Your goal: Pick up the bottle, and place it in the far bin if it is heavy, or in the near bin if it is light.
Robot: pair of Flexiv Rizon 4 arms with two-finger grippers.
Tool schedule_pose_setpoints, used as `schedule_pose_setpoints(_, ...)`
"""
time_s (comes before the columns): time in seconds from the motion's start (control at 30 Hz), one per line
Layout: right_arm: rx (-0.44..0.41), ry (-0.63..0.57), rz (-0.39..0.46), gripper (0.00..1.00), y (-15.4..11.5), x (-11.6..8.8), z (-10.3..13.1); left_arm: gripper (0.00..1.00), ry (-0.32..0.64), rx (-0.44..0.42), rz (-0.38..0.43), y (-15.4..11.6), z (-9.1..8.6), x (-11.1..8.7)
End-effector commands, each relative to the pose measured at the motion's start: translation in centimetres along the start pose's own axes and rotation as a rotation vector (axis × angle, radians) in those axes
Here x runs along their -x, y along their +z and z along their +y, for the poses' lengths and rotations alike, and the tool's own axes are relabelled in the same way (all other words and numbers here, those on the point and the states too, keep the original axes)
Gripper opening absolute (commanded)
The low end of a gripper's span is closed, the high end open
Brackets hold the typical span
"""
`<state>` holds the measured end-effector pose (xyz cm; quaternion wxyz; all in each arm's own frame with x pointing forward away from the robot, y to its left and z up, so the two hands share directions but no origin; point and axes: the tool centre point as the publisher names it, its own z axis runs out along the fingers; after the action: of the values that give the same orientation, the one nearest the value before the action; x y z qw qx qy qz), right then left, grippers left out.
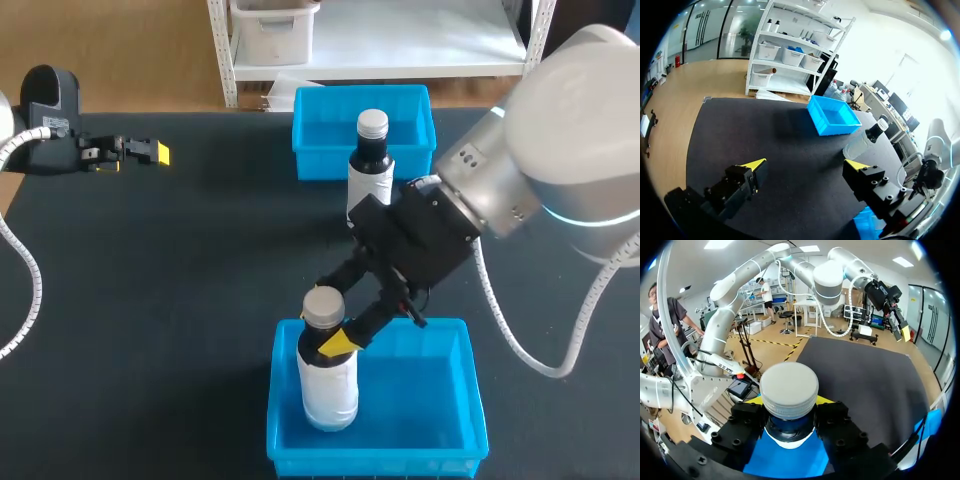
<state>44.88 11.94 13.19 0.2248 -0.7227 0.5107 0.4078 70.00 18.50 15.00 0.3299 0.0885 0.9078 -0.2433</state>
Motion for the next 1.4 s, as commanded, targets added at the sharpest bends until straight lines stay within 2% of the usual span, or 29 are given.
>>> schedule_pose_setpoints(0.03, 0.007, 0.003, -0.001, 0.13, 0.1, -0.2, -0.3, 1.0, 0.0, 0.0, 0.0, 0.0, 0.0, 0.0)
schedule_pose_setpoints(0.17, 0.011, 0.005, 0.001, 0.14, 0.2, -0.3, -0.3, 1.0, 0.0, 0.0, 0.0, 0.0, 0.0, 0.0)
schedule_pose_setpoints(0.27, 0.015, 0.005, 0.002, 0.19, 0.3, -0.4, -0.3, 1.0, 0.0, 0.0, 0.0, 0.0, 0.0, 0.0)
schedule_pose_setpoints(0.3, 0.016, 0.003, 0.004, 0.22, 0.3, -0.4, -0.3, 1.0, 0.0, 0.0, 0.0, 0.0, 0.0, 0.0)
schedule_pose_setpoints(0.37, 0.02, 0.002, 0.006, 0.34, 0.4, -0.4, -0.3, 1.0, 0.0, 0.0, 0.0, 0.0, 0.0, 0.0)
schedule_pose_setpoints(0.43, 0.025, -0.001, 0.01, 0.49, 0.4, -0.5, -0.3, 1.0, 0.0, 0.0, 0.0, 0.0, 0.0, 0.0)
schedule_pose_setpoints(0.47, 0.027, -0.001, 0.014, 1.0, 0.4, -0.5, -0.3, 1.0, 0.0, 0.0, 0.0, 0.0, 0.0, 0.0)
schedule_pose_setpoints(0.67, 0.027, 0.007, 0.027, 1.0, 0.0, -0.6, -0.3, 1.0, 0.0, 0.0, 0.0, 0.0, 0.0, 0.0)
schedule_pose_setpoints(0.9, 0.001, 0.023, 0.047, 1.0, -2.5, -1.9, -0.5, 1.0, 0.0, 0.0, 0.0, 0.0, 0.0, 0.0)
schedule_pose_setpoints(1.03, -0.028, 0.041, 0.075, 1.0, -5.0, -3.3, -0.5, 1.0, 0.0, 0.0, 0.0, 0.0, 0.0, 0.0)
schedule_pose_setpoints(1.17, -0.092, 0.093, 0.092, 1.0, -8.3, -5.0, -1.0, 1.0, 0.0, 0.0, 0.0, 0.0, 0.0, 0.0)
schedule_pose_setpoints(1.4, -0.241, 0.21, 0.11, 1.0, -13.9, -8.8, -4.0, 1.0, 0.0, 0.0, 0.0, 0.0, 0.0, 0.0)
